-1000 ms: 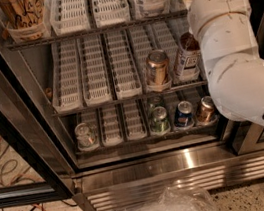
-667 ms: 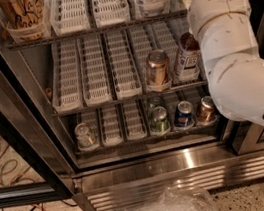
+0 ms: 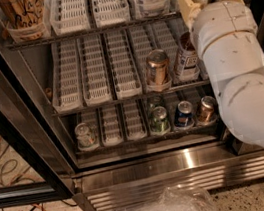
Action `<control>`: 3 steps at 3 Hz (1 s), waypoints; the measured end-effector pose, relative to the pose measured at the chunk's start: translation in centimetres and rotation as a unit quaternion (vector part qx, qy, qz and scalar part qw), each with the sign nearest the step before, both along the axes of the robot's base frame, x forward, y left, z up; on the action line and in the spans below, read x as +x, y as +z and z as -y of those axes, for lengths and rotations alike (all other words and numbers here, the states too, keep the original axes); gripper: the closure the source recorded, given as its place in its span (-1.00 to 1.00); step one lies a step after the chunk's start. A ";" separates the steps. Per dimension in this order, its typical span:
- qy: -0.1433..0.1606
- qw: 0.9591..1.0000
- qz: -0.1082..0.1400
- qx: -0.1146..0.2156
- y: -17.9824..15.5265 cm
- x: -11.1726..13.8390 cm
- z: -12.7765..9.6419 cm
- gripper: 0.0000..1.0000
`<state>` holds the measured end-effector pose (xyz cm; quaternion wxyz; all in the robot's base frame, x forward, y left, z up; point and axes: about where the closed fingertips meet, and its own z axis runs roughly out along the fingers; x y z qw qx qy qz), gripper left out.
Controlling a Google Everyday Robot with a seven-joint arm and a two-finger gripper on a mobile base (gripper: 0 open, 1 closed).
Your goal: Pick green can from top shelf of fridge
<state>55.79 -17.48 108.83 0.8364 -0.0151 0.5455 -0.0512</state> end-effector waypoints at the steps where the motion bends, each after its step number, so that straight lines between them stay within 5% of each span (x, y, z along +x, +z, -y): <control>1: 0.043 0.998 -0.041 -0.014 -2.0 -1.4 -1.3 1.00; 3: 0.055 0.997 -0.045 -0.011 -2.4 -2.5 -2.2 1.00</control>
Offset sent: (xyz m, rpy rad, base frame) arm -0.0122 0.0065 -0.0137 -0.0122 0.0548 0.0500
